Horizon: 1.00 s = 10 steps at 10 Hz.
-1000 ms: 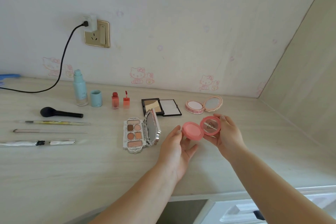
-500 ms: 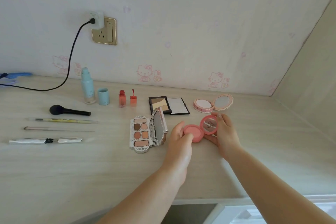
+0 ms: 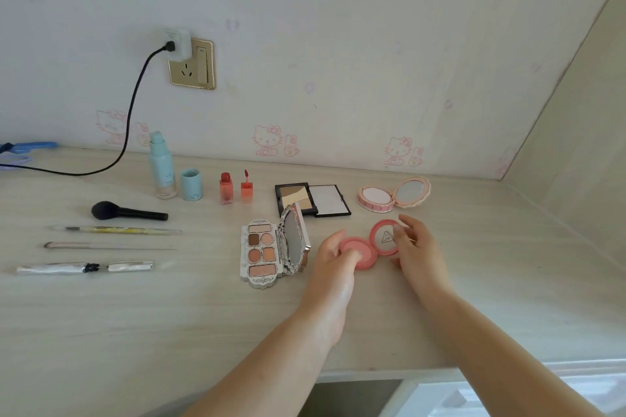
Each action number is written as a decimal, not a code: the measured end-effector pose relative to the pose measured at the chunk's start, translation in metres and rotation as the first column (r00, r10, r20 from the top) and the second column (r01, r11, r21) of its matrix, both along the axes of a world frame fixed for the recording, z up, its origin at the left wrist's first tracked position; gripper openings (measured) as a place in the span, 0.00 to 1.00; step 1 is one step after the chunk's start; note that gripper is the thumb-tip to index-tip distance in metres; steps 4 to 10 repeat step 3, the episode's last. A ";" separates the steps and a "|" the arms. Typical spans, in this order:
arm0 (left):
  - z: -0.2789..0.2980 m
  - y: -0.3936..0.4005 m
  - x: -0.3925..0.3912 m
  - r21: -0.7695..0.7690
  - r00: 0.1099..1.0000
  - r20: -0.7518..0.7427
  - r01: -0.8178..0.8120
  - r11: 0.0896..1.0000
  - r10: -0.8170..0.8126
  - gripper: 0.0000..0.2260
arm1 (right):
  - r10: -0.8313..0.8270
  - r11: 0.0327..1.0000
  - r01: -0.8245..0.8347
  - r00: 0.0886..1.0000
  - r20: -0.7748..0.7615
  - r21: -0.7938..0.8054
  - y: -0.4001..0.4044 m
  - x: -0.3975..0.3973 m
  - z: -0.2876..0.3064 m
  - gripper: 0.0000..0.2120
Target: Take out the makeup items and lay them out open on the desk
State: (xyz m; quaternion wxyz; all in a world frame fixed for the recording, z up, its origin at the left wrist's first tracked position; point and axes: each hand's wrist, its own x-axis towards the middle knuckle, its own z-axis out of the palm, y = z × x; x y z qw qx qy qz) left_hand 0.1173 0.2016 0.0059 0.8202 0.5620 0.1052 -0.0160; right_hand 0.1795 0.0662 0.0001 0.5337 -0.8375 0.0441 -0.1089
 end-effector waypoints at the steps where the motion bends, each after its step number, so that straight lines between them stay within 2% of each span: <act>1: -0.002 -0.002 -0.002 0.024 0.998 0.039 -0.045 0.999 0.044 0.16 | -0.021 0.996 0.025 0.999 -0.040 0.084 -0.005 -0.014 0.005 0.15; 3: 0.002 0.004 -0.029 0.108 0.995 0.090 -0.044 0.993 0.034 0.13 | -0.023 0.977 0.037 0.997 -0.070 0.208 -0.021 -0.048 0.004 0.08; 10: 0.002 0.004 -0.029 0.108 0.995 0.090 -0.044 0.993 0.034 0.13 | -0.023 0.977 0.037 0.997 -0.070 0.208 -0.021 -0.048 0.004 0.08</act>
